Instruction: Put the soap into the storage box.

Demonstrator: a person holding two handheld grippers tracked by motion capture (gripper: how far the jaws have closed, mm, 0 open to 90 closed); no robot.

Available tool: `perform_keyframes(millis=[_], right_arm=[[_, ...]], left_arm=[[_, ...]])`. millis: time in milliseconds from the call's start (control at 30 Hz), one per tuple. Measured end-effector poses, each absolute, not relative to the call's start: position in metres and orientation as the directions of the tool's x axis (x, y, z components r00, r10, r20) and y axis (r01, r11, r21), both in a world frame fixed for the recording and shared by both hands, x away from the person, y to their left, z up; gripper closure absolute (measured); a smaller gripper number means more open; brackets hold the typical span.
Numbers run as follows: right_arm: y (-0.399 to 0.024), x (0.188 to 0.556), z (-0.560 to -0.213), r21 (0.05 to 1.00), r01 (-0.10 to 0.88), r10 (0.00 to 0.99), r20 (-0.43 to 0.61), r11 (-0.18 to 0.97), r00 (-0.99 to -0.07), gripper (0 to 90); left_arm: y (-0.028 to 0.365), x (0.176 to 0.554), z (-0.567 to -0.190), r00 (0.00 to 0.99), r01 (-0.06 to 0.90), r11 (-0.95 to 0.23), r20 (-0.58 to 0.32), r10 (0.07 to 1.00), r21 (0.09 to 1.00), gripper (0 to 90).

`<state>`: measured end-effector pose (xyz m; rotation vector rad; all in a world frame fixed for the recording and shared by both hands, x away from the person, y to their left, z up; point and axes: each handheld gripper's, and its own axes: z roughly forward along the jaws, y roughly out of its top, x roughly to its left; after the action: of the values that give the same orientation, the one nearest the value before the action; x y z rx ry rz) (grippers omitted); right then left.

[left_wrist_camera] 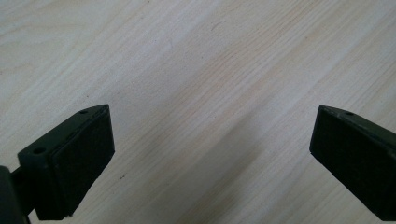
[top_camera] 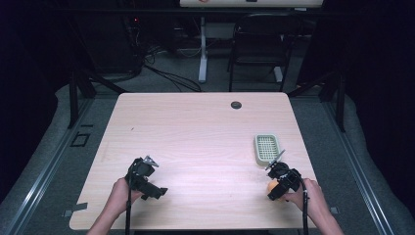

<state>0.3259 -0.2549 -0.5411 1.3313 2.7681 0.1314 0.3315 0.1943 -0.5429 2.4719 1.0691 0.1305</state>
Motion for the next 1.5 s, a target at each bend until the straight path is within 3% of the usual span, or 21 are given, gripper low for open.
perform_keyframes(millis=[733,900,967,1033,1067,1100,1133,1433,1467,1500], right_arm=[[-0.252,0.331,-0.539,0.042,0.775,0.776,-0.014,0.631,-0.631,25.5],[-0.253,0.331,-0.538,0.054,0.778,0.779,-0.005,0.626,-0.626,25.6],[-0.252,0.326,-0.543,0.141,0.809,0.815,0.019,0.571,-0.579,25.6],[-0.254,0.332,-0.533,0.033,0.765,0.766,-0.007,0.643,-0.643,25.7],[-0.254,0.332,-0.533,0.036,0.767,0.768,-0.012,0.640,-0.640,25.7],[-0.254,0.328,-0.538,0.113,0.799,0.804,0.008,0.590,-0.595,25.7],[-0.255,0.331,-0.534,0.060,0.780,0.781,-0.008,0.623,-0.624,25.8],[-0.253,0.330,-0.536,0.071,0.783,0.785,-0.006,0.618,-0.619,25.8],[-0.252,0.328,-0.541,0.107,0.793,0.797,0.001,0.600,-0.604,25.8],[-0.252,0.330,-0.539,0.070,0.779,0.781,-0.007,0.624,-0.625,25.8]], left_arm=[[0.193,0.331,-0.543,0.703,0.665,-0.614,-0.080,0.706,0.424,0.0],[0.193,0.331,-0.543,0.704,0.664,-0.615,-0.079,0.706,0.424,0.0],[0.193,0.331,-0.543,0.704,0.664,-0.615,-0.080,0.705,0.424,0.0],[0.193,0.331,-0.543,0.705,0.664,-0.616,-0.079,0.705,0.423,0.0],[0.193,0.331,-0.543,0.705,0.664,-0.616,-0.078,0.705,0.423,0.0],[0.193,0.331,-0.543,0.704,0.664,-0.616,-0.078,0.705,0.423,0.0],[0.193,0.331,-0.543,0.704,0.664,-0.616,-0.078,0.705,0.423,0.0],[0.192,0.331,-0.543,0.705,0.664,-0.616,-0.078,0.705,0.424,0.0],[0.192,0.330,-0.543,0.705,0.664,-0.616,-0.077,0.705,0.424,0.0],[0.192,0.330,-0.543,0.704,0.664,-0.616,-0.078,0.706,0.424,0.0]])
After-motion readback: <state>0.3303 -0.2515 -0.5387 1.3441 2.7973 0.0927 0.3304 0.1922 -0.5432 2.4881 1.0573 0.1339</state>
